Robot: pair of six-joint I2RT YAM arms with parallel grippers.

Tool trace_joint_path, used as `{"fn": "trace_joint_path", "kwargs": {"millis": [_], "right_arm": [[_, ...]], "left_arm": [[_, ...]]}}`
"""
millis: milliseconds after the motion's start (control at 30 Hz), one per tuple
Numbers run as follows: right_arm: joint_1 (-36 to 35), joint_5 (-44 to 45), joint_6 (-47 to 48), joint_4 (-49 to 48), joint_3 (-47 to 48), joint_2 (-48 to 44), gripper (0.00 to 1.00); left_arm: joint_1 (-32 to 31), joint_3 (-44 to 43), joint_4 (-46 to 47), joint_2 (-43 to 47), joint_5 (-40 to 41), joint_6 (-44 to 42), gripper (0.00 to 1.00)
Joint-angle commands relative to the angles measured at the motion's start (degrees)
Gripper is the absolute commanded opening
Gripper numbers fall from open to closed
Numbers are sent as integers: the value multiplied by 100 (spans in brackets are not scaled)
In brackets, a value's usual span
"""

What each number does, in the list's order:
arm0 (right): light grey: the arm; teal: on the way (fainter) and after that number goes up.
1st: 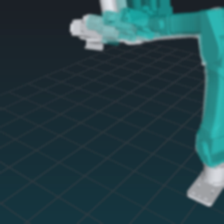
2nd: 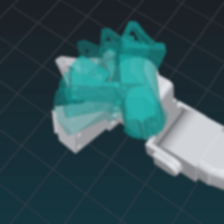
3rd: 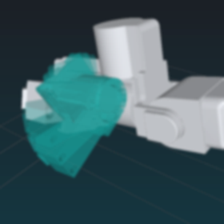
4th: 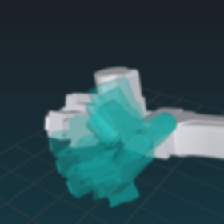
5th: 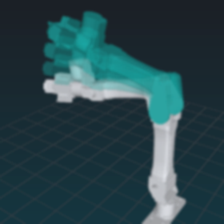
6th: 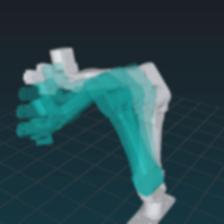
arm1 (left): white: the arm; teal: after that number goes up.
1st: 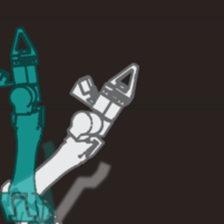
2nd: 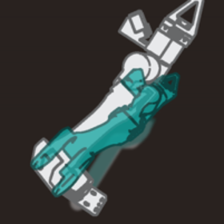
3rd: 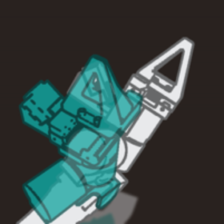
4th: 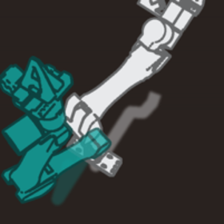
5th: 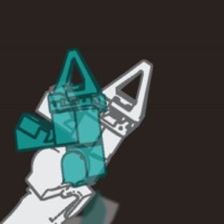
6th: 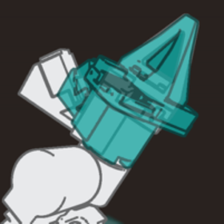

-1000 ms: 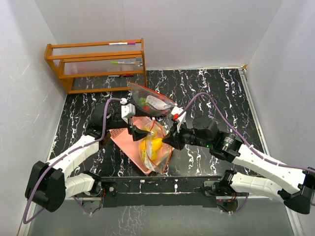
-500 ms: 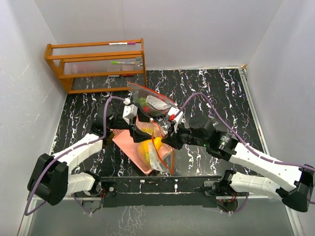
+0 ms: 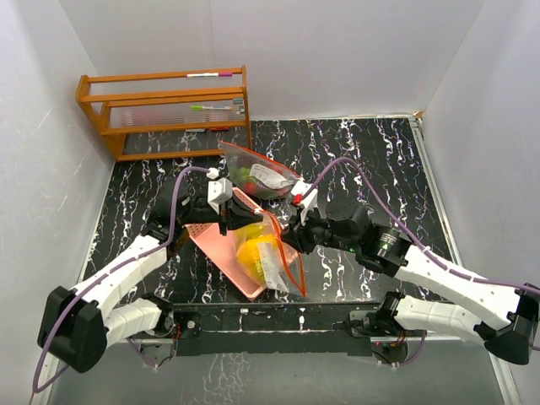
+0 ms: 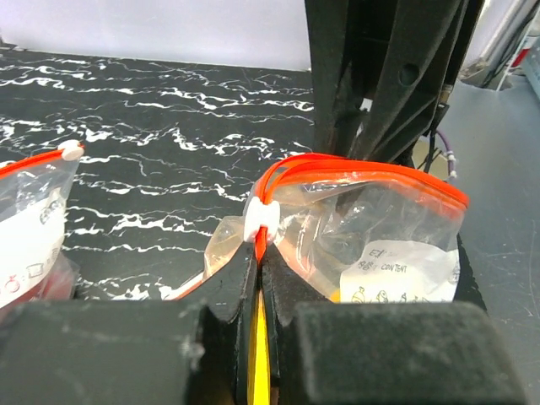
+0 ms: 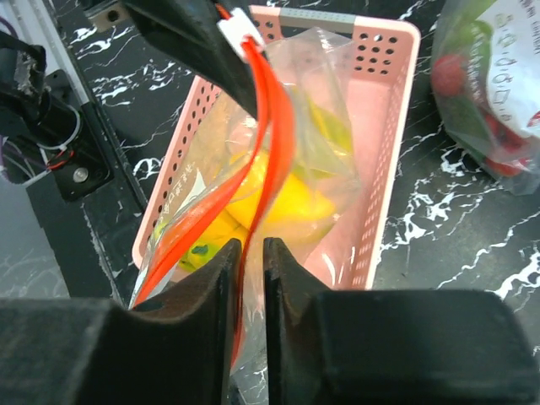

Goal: Place the food in the zip-top bag and seal the zipper
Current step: Zip the zipper on the food storage bag into the bin.

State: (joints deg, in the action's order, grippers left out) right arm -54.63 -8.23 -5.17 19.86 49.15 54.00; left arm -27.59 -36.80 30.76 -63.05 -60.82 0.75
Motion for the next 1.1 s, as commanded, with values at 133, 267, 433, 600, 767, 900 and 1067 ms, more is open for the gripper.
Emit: {"fn": "trace_joint_path", "kwargs": {"millis": [133,267,433,600,767,900,1067], "right_arm": [[19,616,215,267,1217,-302,56],[21,481,577,289,1831,-258,64],[15,-236,1026,408,2519,413,70],[22,-456,1080,272,2859,1119,69],[19,-873,1037,-244,2790,1506,68],[19,-1140,977,-521,2762,1686,67],[16,-1106,835,-810,2639,1731,65]], "left_arm": [[-19,-737,-1800,1077,915,-991,0],[-27,-1522,-3339,1183,1377,-1602,0],[-24,-2051,-4169,1275,1534,-1835,0],[-27,-2108,-4443,1387,1749,-1886,0],[-26,-2066,-4397,1446,1685,-1841,0],[-27,-1967,-4343,1437,1726,-1812,0],[-26,-1924,-4315,1463,1851,-1761,0]]}}
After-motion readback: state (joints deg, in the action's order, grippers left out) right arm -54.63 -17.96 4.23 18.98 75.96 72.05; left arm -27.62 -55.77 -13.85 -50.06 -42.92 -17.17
